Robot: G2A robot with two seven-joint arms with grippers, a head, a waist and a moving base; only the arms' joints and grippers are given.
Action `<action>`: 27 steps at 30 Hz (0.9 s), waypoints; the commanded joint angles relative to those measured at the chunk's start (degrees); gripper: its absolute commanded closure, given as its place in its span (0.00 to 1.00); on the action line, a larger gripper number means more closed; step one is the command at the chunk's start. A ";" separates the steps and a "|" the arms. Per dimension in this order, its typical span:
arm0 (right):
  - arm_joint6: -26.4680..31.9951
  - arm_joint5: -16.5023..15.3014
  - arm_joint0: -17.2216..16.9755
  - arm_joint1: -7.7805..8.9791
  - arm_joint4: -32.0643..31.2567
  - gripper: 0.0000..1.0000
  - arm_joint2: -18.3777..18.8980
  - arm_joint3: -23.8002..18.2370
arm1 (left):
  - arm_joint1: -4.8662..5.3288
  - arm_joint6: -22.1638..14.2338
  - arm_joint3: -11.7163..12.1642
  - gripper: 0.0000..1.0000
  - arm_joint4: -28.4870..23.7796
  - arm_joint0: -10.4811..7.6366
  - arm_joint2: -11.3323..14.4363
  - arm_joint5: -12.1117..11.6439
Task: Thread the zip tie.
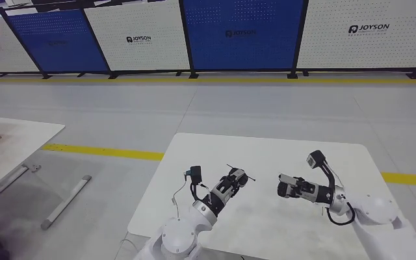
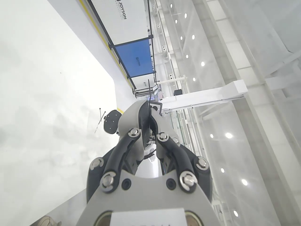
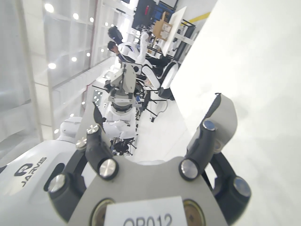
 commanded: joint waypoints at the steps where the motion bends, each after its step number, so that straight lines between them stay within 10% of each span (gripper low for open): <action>1: 0.78 2.30 -0.62 0.69 -4.05 0.00 1.58 -1.79 | 0.00 0.00 0.00 1.00 0.00 0.00 0.00 0.00; 7: 3.00 7.84 -2.57 2.51 -9.49 0.00 6.98 -5.85 | 0.00 0.00 0.00 1.00 0.00 0.00 0.00 0.00; 22: 3.20 6.93 -2.90 2.66 -10.39 0.00 7.19 -6.27 | 0.00 0.00 0.00 1.00 0.00 0.00 0.00 0.00; 27: 17.00 2.99 0.96 3.78 -13.73 0.00 8.05 -3.67 | 0.00 0.00 0.00 1.00 0.00 0.00 0.00 0.00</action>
